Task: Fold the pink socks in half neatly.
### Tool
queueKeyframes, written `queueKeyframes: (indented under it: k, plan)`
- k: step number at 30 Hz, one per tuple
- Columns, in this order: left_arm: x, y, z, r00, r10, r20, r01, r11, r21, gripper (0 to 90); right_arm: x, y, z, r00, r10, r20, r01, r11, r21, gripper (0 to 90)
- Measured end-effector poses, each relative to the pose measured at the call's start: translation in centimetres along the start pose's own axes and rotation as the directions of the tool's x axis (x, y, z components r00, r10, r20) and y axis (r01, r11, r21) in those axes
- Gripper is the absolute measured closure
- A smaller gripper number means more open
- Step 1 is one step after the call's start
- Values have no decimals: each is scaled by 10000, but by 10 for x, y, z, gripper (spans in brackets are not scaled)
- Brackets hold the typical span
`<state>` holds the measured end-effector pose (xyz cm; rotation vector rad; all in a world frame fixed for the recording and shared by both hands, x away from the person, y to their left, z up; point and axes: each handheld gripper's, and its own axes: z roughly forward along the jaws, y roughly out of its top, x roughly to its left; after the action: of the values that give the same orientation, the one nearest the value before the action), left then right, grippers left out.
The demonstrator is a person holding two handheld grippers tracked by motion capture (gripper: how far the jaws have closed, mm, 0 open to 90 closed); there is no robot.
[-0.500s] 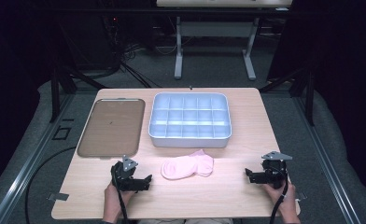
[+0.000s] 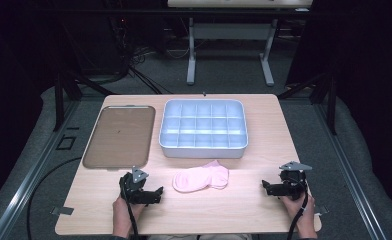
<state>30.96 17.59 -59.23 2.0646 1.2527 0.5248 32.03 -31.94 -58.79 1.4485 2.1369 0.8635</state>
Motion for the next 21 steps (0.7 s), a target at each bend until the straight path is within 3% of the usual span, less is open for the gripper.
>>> queueKeyframes:
  k: [6, 14, 18, 21]
  plan:
    - [-1, 0, 0, 9999, -14, -105, 15, 10000, 27, 0, 0, 0, 0, 10000, 29, 0, -29, 10000, -48, 0]
    - [0, 7, -3, 9993, -34, 364, 34, 10000, 7, 0, 0, 0, 0, 10000, 8, 18, -8, 10000, -18, 0]
    - [-7, 21, -10, 9966, 183, 803, -171, 9997, -153, 0, 0, 0, 0, 10000, 21, 24, -21, 10000, -39, 0]
    - [-21, 42, -13, 9909, 424, 1279, -367, 9982, -464, 0, 0, 0, 0, 10000, 23, 40, -22, 10000, -35, 0]
